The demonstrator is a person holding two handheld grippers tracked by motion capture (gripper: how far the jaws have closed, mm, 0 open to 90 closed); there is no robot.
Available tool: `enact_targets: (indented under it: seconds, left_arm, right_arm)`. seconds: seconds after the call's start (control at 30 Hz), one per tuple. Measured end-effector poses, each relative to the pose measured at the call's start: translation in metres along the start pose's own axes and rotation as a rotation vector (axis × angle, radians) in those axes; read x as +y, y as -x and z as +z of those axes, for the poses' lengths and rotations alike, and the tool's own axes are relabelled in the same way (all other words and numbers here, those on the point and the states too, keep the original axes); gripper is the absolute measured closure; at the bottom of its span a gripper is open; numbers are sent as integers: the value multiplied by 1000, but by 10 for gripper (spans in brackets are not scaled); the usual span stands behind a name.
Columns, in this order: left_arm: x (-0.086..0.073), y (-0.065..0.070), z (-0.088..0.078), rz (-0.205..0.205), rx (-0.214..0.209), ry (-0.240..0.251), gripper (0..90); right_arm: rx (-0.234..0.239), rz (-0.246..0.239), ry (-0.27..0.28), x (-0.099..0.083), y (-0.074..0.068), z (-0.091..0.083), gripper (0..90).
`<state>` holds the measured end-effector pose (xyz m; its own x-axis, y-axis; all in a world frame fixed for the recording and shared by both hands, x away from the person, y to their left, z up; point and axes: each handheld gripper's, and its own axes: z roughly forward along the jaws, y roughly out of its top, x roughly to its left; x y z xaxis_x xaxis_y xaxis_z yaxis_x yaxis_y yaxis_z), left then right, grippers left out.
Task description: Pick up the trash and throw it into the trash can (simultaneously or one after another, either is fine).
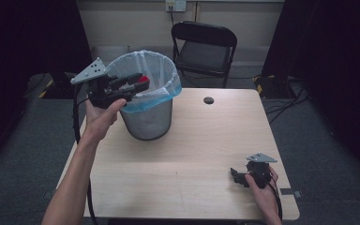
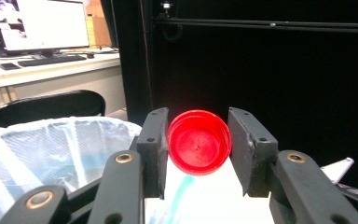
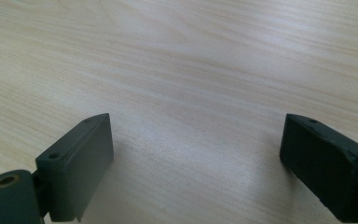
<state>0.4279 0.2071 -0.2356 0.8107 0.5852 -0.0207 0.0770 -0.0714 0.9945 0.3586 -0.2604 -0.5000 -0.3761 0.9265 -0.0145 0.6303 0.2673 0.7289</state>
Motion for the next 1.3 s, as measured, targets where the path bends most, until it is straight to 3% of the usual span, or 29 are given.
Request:
enact_targets:
  seconds: [0.2, 0.47, 0.7, 1.3]
  left_arm:
    - [7, -13, 0, -6, 40, -4, 598]
    - [5, -25, 5, -38, 72, -19, 598]
    - [8, -36, 11, -27, 126, -61, 598]
    - [0, -63, 26, -104, 188, -130, 590]
  right_arm:
    - [0, 0, 0, 0, 0, 0, 89]
    - [0, 0, 0, 0, 0, 0, 89]
    - [0, 0, 0, 0, 0, 0, 89]
    - [0, 0, 0, 0, 0, 0, 89]
